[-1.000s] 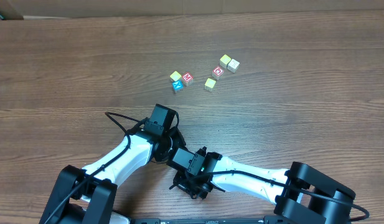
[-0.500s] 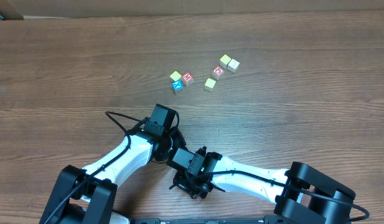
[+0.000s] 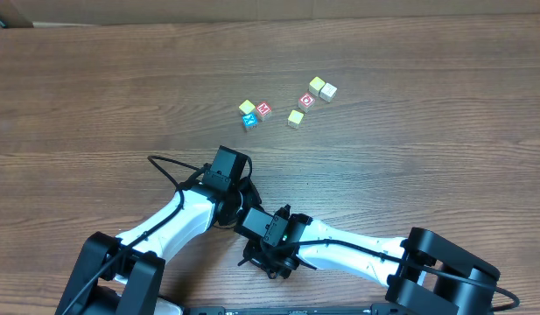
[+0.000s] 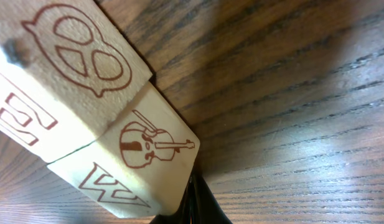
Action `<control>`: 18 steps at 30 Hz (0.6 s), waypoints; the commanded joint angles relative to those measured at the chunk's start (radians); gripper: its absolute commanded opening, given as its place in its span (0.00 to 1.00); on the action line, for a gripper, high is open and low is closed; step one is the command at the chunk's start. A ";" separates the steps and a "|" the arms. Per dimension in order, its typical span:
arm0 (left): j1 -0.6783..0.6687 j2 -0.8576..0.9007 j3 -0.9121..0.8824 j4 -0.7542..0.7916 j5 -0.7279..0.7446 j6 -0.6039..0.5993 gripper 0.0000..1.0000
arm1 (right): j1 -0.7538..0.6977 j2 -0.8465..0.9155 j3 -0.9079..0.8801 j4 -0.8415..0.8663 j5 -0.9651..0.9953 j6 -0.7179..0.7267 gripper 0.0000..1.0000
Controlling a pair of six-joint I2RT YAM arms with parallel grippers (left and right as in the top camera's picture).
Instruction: Flip 3 blocks
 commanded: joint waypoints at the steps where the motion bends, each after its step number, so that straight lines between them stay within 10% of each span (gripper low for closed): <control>1: -0.013 0.022 -0.022 -0.001 -0.022 0.024 0.04 | -0.013 0.015 0.012 0.004 0.070 0.005 0.04; 18: -0.013 0.022 -0.022 -0.002 -0.021 0.027 0.04 | -0.013 0.015 0.012 -0.050 0.058 0.012 0.04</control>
